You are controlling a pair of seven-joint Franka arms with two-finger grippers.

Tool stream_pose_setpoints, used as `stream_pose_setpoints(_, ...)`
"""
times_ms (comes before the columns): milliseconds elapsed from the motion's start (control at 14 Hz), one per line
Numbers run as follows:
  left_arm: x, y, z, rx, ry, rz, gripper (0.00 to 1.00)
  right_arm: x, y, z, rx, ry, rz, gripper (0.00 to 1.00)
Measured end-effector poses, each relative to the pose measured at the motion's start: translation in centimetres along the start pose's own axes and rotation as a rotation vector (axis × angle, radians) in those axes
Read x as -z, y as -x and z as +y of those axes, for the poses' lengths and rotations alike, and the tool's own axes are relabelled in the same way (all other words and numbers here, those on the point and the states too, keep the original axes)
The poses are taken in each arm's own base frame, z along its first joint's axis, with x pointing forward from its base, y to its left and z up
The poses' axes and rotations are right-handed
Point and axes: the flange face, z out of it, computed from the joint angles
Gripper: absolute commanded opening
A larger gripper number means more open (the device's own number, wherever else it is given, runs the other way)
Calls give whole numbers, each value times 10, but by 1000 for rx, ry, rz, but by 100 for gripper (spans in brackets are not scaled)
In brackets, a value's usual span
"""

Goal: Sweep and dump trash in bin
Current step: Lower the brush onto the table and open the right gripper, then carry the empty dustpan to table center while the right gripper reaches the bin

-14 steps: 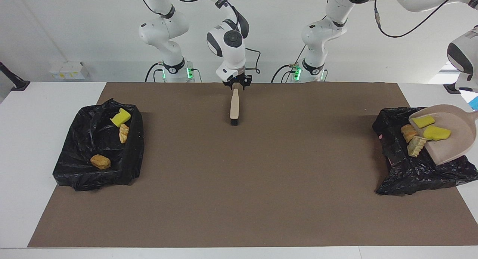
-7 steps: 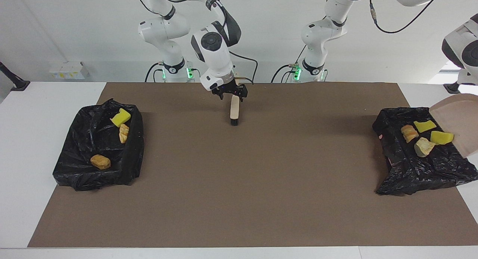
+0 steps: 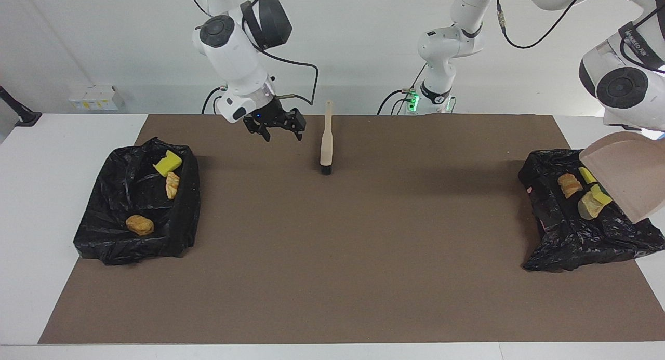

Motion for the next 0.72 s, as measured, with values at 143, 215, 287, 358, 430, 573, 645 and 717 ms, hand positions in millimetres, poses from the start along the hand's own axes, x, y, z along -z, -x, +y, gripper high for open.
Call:
stream_pose_setpoints(143, 19, -11, 8, 60, 32, 102, 0, 33, -7, 9, 23, 73, 49, 100)
stream_pose_setpoints(215, 28, -16, 12, 99, 51, 138, 0, 48, -7, 10, 35, 115, 70, 100)
stream_pose_setpoints(287, 37, -23, 15, 141, 71, 172, 0, 60, -6, 10, 45, 153, 78, 100)
stream_pose_setpoints(358, 46, -32, 18, 183, 90, 209, 0, 70, -6, 11, 49, 186, 82, 100)
stream_pose_setpoints(430, 57, -42, 21, 228, 111, 251, 0, 80, -9, 12, 51, 212, 89, 100)
stream_pose_setpoints(573, 76, -62, 27, 316, 165, 338, 0, 95, -18, 19, 42, 248, 110, 100)
stream_pose_setpoints(645, 85, -70, 30, 355, 193, 377, 0, 102, -24, 26, 30, 263, 118, 100)
stream_pose_setpoints(717, 94, -77, 33, 388, 220, 415, 0, 108, -30, 33, 18, 287, 119, 100)
